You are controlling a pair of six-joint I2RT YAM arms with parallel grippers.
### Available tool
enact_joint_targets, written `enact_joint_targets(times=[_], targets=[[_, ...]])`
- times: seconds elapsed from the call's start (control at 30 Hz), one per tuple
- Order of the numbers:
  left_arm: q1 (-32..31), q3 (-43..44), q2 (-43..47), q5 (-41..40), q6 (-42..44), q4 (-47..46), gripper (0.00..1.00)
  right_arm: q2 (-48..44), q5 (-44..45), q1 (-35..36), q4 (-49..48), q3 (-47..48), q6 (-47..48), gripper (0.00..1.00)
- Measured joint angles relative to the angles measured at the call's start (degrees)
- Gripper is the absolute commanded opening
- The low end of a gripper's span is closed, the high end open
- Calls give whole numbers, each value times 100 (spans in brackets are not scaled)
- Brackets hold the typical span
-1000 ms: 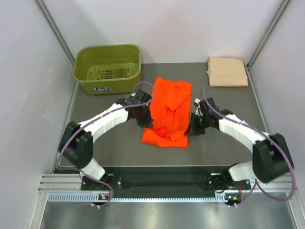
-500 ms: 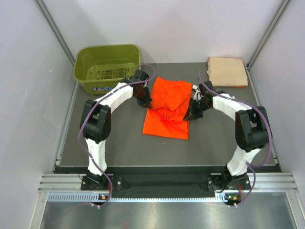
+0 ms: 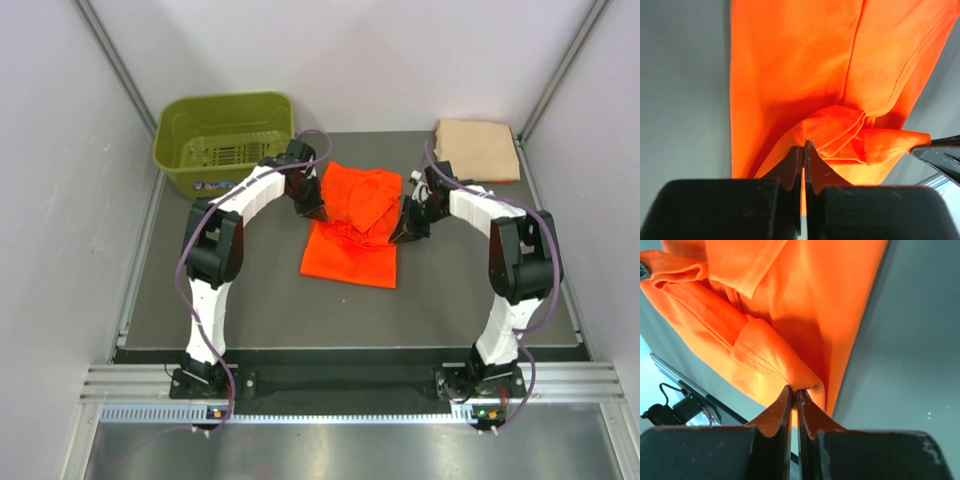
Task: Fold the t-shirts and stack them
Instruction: Fold the tshirt
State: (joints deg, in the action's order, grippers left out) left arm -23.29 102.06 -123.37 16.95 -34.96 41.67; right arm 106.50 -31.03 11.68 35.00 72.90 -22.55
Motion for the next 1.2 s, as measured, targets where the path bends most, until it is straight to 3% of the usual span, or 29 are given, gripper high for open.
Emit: enact_joint_targets(times=[0.47,0.57,0.6,0.63,0.73,0.9,0.93,1.0,1.1,1.2], targets=[[155,339,-358,125,39,42,1,450,-94,-225,59,439,7,9],[181,409,-461,131,35,42,14,636,-168,-291,59,599,4,16],[184,426,-487,142,37,39,25,699,-175,-304,55,640,0,20],[190,455,-520,155,33,44,29,776,-192,-323,59,693,2,30],[197,527,-562,175,7,44,43,903,-203,-337,105,798,7,39],[201,595,-557,186,-35,35,50,925,-138,-361,251,1025,120,52],[201,595,-557,186,-37,35,58,922,-79,-367,284,1069,157,54],[201,566,-535,192,-55,13,63,903,57,-376,345,1093,236,55],[203,299,-334,212,-87,-52,63,828,264,-387,511,1091,323,56],[201,0,-39,267,-122,-94,54,614,374,-389,568,1021,361,55]])
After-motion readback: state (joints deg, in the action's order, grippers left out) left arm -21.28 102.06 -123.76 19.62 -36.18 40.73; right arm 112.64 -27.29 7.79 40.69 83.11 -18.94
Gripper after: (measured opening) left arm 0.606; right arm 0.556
